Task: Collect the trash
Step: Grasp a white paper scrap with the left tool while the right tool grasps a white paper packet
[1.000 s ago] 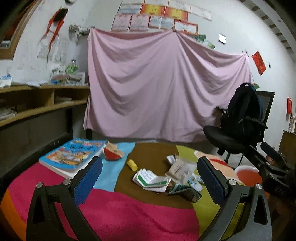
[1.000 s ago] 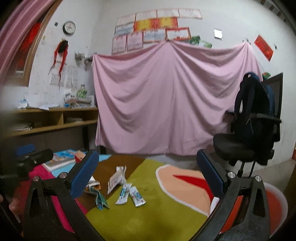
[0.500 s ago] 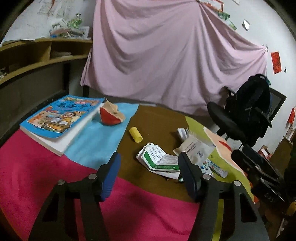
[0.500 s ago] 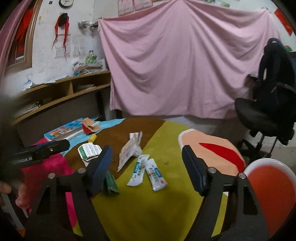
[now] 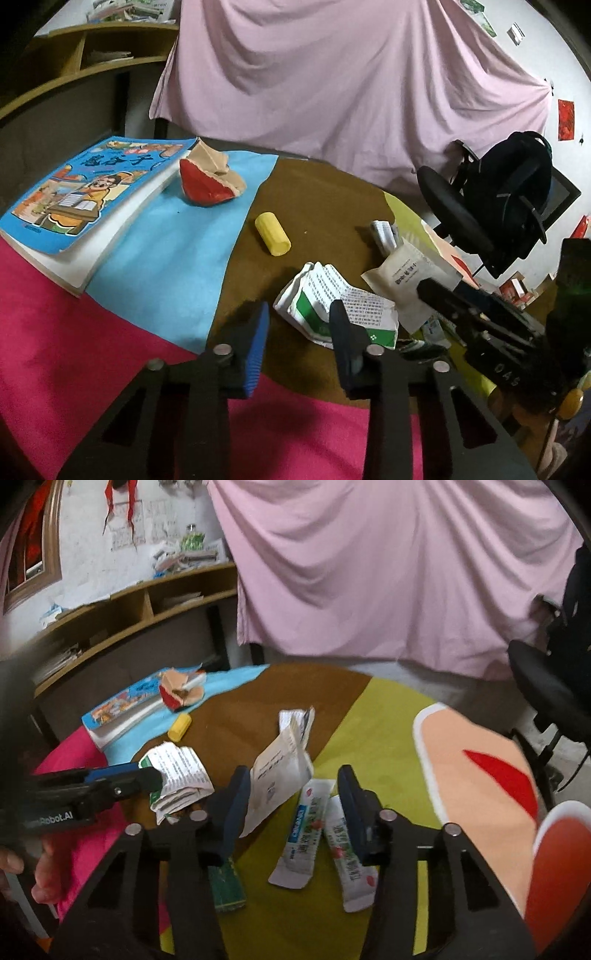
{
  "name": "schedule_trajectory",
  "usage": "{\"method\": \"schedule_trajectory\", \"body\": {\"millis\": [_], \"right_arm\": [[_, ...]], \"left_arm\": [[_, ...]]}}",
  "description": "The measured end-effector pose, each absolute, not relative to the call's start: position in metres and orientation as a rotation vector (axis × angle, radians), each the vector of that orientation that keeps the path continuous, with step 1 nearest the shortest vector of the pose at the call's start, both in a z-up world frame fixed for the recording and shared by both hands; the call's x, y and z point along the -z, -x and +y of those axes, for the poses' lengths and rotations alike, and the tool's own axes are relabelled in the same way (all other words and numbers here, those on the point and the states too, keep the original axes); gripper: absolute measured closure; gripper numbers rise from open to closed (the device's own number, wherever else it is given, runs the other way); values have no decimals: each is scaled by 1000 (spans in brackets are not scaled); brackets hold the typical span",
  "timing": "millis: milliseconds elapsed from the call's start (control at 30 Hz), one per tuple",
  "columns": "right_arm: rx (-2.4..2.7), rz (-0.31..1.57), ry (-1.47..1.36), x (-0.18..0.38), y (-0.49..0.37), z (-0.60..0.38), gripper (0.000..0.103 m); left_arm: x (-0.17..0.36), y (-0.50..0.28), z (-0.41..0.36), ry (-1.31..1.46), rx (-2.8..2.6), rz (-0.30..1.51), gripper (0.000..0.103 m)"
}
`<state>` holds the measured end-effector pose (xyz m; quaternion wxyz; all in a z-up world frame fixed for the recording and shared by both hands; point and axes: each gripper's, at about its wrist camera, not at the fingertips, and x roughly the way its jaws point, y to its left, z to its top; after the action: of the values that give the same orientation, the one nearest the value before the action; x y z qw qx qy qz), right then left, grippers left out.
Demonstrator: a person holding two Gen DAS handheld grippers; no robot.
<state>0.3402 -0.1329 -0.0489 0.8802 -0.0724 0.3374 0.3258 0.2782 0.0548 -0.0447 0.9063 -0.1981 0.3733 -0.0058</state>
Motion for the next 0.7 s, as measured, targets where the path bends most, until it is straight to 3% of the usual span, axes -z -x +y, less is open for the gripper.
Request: {"method": "schedule_trajectory", "body": {"millis": [67, 167, 367, 700], "right_arm": [[-689, 717, 159, 51, -341, -130, 41], [-699, 729, 166, 53, -340, -128, 54], [-717, 704, 166, 49, -335, -130, 71], [-692, 550, 177, 31, -303, -141, 72]], "left_arm": [[43, -279, 57, 418, 17, 771, 84], [40, -279, 59, 423, 22, 764, 87], [30, -271, 52, 391, 52, 698, 94], [11, -240, 22, 242, 55, 520, 99]]}}
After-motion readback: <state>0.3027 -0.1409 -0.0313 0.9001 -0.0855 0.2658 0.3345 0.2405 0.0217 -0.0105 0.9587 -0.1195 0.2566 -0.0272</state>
